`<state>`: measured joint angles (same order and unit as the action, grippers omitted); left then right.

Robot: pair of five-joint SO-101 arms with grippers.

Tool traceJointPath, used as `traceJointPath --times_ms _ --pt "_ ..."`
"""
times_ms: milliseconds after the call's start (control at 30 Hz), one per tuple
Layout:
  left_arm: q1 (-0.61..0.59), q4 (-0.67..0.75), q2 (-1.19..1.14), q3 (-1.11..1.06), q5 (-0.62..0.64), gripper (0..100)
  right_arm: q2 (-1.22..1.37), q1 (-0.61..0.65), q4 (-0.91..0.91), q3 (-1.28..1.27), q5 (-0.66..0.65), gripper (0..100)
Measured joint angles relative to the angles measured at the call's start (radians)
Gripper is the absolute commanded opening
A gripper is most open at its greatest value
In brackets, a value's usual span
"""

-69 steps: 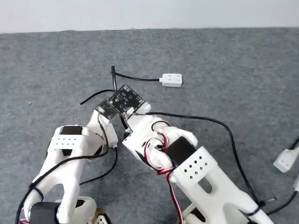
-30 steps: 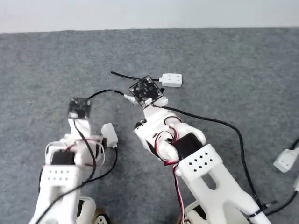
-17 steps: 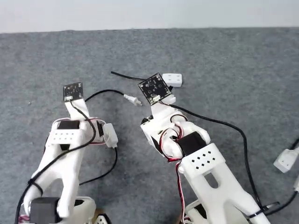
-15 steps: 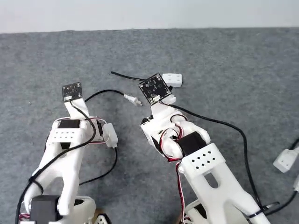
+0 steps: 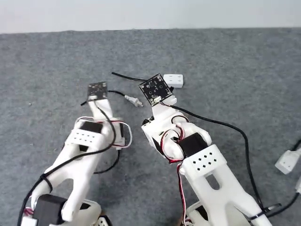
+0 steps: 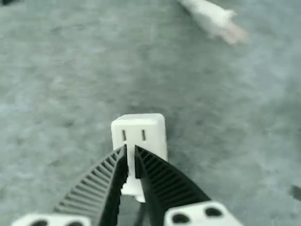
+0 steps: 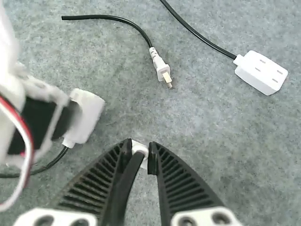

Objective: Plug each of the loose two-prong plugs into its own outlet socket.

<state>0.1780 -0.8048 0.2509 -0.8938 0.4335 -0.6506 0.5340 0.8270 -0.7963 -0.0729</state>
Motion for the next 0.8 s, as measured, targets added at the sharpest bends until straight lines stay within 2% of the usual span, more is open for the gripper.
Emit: traceJointPath --times_ms 300,567,800 --pt "0.018 0.005 -0.002 -0.008 -0.052 3 0.0 0.0 0.0 0.0 0.0 0.9" --pt "0.043 0.005 -0.002 -0.008 -0.129 25 0.0 0.0 0.0 0.0 0.0 0.9" --pt "0.043 -0.051 0.049 -0.008 -0.132 26 0.0 0.0 0.0 0.0 0.0 0.9"
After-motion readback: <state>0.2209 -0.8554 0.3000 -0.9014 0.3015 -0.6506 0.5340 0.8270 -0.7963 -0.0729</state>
